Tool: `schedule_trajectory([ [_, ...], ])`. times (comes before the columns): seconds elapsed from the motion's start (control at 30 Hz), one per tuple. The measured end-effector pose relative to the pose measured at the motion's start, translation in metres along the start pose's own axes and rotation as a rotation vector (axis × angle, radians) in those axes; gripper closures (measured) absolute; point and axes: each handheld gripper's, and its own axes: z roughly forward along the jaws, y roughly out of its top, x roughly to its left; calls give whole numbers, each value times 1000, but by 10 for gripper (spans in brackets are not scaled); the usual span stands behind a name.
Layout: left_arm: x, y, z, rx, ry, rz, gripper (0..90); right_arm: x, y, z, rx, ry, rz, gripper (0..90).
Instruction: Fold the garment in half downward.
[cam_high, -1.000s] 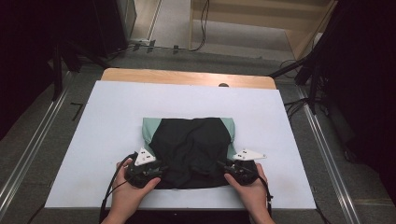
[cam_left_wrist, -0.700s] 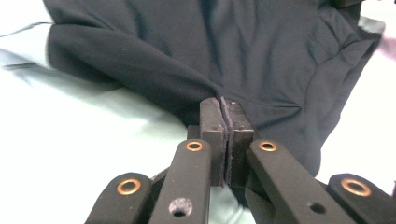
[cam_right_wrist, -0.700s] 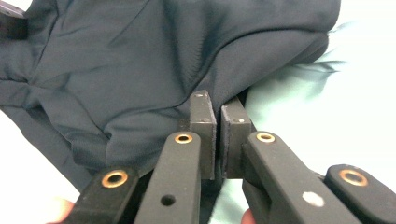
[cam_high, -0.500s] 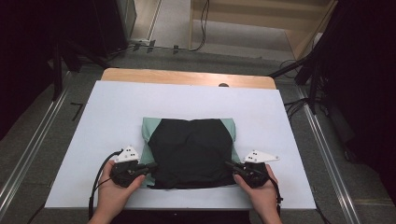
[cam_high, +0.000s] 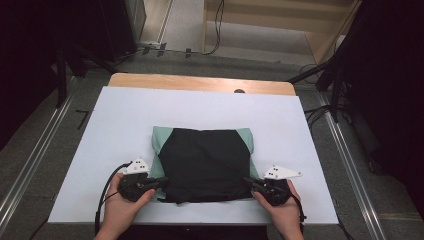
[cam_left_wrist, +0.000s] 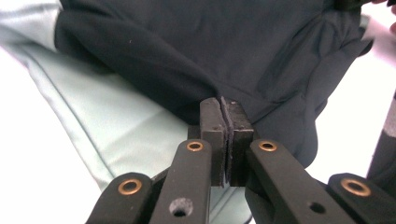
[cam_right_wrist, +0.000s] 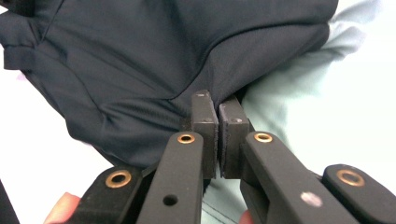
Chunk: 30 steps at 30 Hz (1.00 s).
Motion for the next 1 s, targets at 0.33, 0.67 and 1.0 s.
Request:
schedule_trajectory([
  [0.33, 4, -5, 6, -30, -8, 2, 823, -3, -3, 4, -32, 6, -37, 770],
  [0.67, 8, -2, -10, -130, 1, 8, 453, -6, 3, -11, -153, -26, -41, 330],
  [1.0, 13, 3, -23, -202, 8, 2, 167, -11, 7, -20, -207, -37, -26, 0],
])
